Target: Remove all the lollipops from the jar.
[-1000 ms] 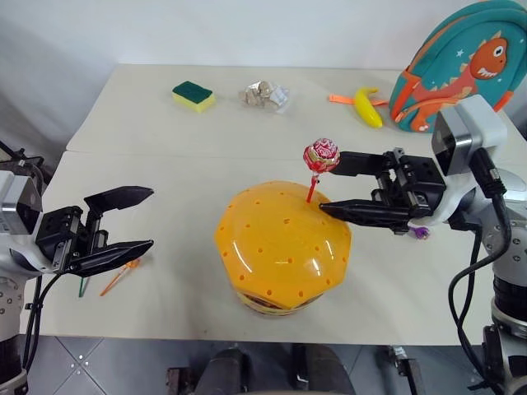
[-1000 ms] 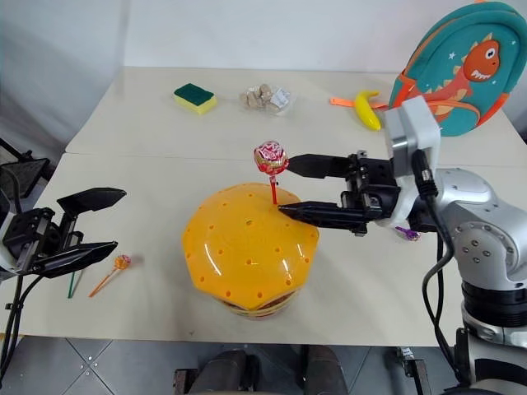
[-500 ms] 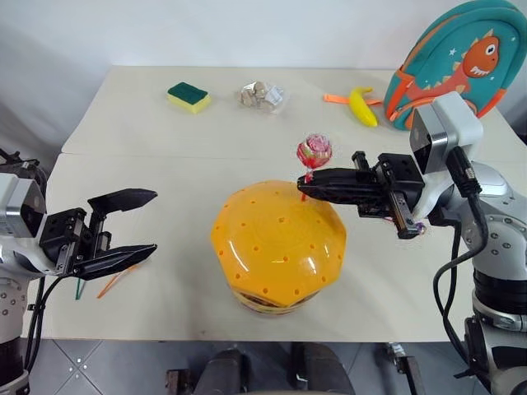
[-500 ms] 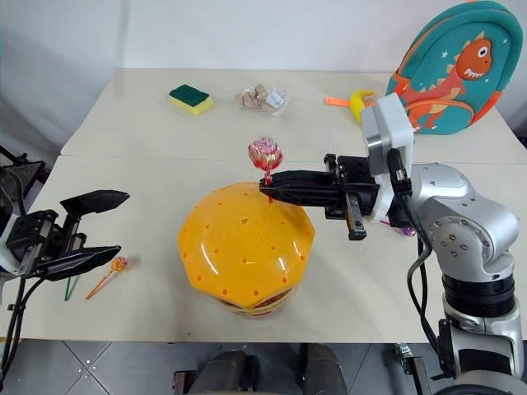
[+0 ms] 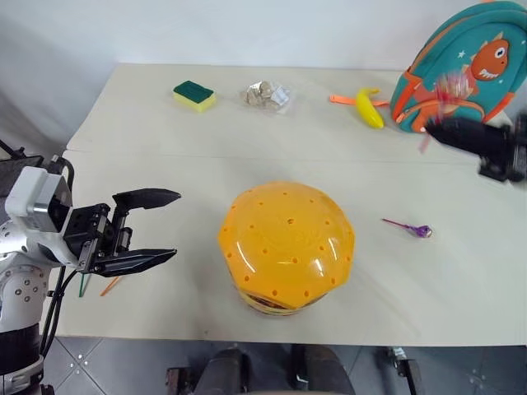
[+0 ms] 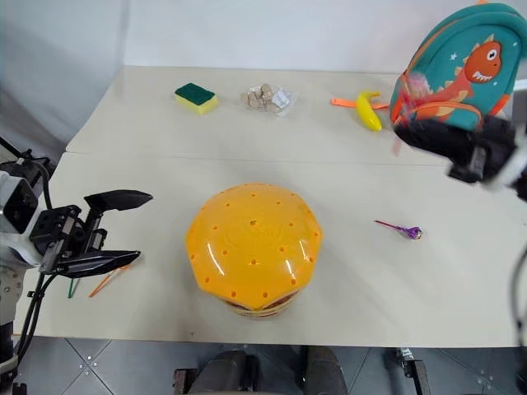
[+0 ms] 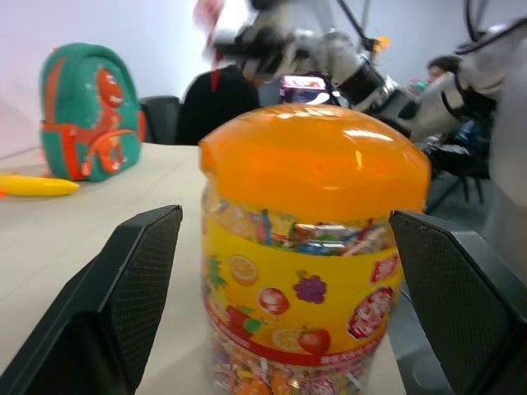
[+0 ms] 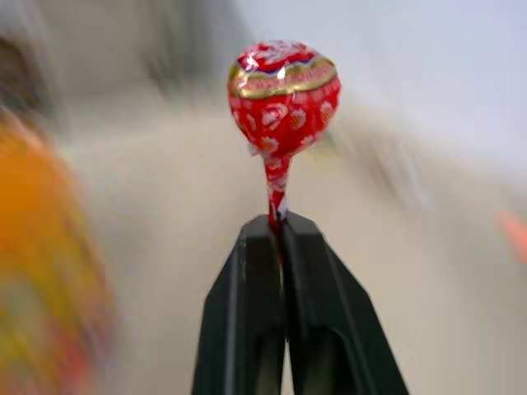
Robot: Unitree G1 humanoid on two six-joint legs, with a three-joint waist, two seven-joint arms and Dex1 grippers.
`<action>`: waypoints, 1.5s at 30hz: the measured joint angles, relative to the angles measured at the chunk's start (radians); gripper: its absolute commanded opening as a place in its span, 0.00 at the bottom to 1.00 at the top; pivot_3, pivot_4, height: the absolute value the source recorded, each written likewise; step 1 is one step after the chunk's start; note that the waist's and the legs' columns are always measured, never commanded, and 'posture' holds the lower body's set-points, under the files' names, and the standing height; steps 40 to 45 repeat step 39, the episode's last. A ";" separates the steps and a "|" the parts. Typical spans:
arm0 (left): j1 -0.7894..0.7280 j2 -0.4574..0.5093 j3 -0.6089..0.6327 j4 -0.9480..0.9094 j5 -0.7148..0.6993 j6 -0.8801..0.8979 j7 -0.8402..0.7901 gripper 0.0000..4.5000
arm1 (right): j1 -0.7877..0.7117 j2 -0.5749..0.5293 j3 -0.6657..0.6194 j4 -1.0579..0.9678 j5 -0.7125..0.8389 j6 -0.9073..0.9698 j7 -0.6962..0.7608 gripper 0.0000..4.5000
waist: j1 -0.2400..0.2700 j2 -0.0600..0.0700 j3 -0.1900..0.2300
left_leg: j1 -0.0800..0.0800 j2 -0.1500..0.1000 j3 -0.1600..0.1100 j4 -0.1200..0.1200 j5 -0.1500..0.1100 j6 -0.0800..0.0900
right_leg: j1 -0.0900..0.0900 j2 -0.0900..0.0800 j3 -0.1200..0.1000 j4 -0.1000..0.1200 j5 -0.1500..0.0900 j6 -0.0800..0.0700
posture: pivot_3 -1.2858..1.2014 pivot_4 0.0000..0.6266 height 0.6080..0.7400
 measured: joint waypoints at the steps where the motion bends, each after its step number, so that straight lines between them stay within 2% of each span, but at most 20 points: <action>1: 0.000 0.000 -0.009 -0.001 0.010 -0.005 -0.005 0.95 | 0.049 -0.002 0.008 0.049 -0.064 -0.035 0.001 0.01 | 0.001 0.000 0.000 | 0.000 0.000 0.002 0.000 0.001 0.001 | 0.000 0.000 0.000 0.000 0.001 0.001 | 0.52 0.24 1.00; 6: 0.011 0.000 -0.039 0.002 0.052 -0.019 -0.018 0.95 | 0.171 -0.007 0.084 0.175 -0.307 -0.148 -0.084 0.01 | -0.008 0.003 0.001 | 0.010 0.000 0.008 0.000 0.002 0.001 | 0.004 -0.002 0.001 0.003 0.001 0.002 | 0.52 0.24 1.00; 9: 0.031 0.000 -0.039 0.008 0.077 -0.027 -0.017 0.95 | 0.226 0.034 0.118 0.205 -0.391 -0.179 -0.148 0.01 | -0.010 0.003 0.001 | 0.010 0.001 0.009 0.000 0.001 0.000 | 0.003 -0.003 0.003 0.004 0.001 0.001 | 0.52 0.24 1.00; 11: 0.040 0.003 -0.038 0.010 0.094 -0.032 -0.011 0.95 | 0.255 0.075 0.118 0.205 -0.417 -0.213 -0.182 0.08 | -0.012 0.003 0.001 | 0.011 0.001 0.008 -0.001 0.001 -0.001 | 0.003 -0.002 0.003 0.005 0.001 0.001 | 0.52 0.24 1.00; 13: 0.046 0.009 -0.039 0.009 0.112 -0.033 0.002 0.95 | 0.277 0.079 0.108 0.191 -0.425 -0.226 -0.198 0.20 | -0.015 0.003 0.000 | 0.011 0.002 0.008 -0.001 0.001 -0.001 | 0.004 -0.002 0.003 0.004 0.001 0.001 | 0.52 0.24 1.00; 21: 0.054 0.016 -0.038 0.021 0.161 -0.045 0.047 0.95 | 0.304 0.110 0.042 0.224 -0.420 -0.290 -0.168 0.76 | -0.017 0.001 0.000 | 0.011 0.002 0.005 -0.001 0.000 -0.002 | 0.006 -0.002 0.005 0.001 0.000 0.001 | 0.52 0.24 1.00; 24: 0.051 0.025 -0.034 0.046 0.188 -0.066 0.066 0.95 | 0.302 0.201 -0.057 0.246 -0.300 -0.370 -0.058 0.99 | -0.018 0.001 0.000 | 0.011 0.003 0.004 -0.002 0.000 -0.002 | 0.007 -0.001 0.004 0.001 0.000 0.000 | 0.52 0.24 1.00; 26: 0.051 0.025 -0.018 0.092 0.220 -0.086 0.092 0.95 | 0.301 0.246 -0.117 0.235 -0.209 -0.429 0.040 1.00 | -0.018 0.005 0.002 | 0.011 0.002 0.005 -0.002 0.000 -0.001 | 0.007 -0.001 0.003 0.001 0.000 0.001 | 0.52 0.24 1.00; 29: 0.050 0.026 -0.001 0.137 0.251 -0.113 0.123 0.95 | 0.300 0.246 -0.168 0.180 -0.151 -0.439 0.088 1.00 | -0.018 0.006 0.001 | 0.012 0.002 0.005 -0.002 0.000 -0.001 | 0.007 -0.002 0.004 0.001 0.000 0.001 | 0.52 0.24 1.00; 33: 0.044 0.026 0.027 0.213 0.299 -0.164 0.170 0.95 | 0.304 0.269 -0.191 -0.036 -0.066 -0.445 0.123 1.00 | -0.018 0.006 0.001 | 0.012 0.003 0.004 -0.002 0.000 -0.002 | 0.007 -0.002 0.005 0.002 0.000 0.000 | 0.52 0.24 1.00; 39: 0.038 0.026 0.043 0.260 0.337 -0.220 0.220 0.95 | 0.294 0.380 -0.126 -0.334 -0.017 -0.465 0.076 1.00 | -0.013 0.005 0.001 | 0.011 0.003 0.003 -0.002 -0.001 -0.003 | 0.006 -0.002 0.005 0.002 0.000 0.000 | 0.52 0.24 1.00; 45: 0.038 0.026 0.043 0.260 0.337 -0.220 0.220 0.95 | 0.294 0.380 -0.126 -0.334 -0.017 -0.465 0.076 1.00 | -0.013 0.005 0.001 | 0.011 0.003 0.003 -0.002 -0.001 -0.003 | 0.006 -0.002 0.005 0.002 0.000 0.000 | 0.52 0.24 1.00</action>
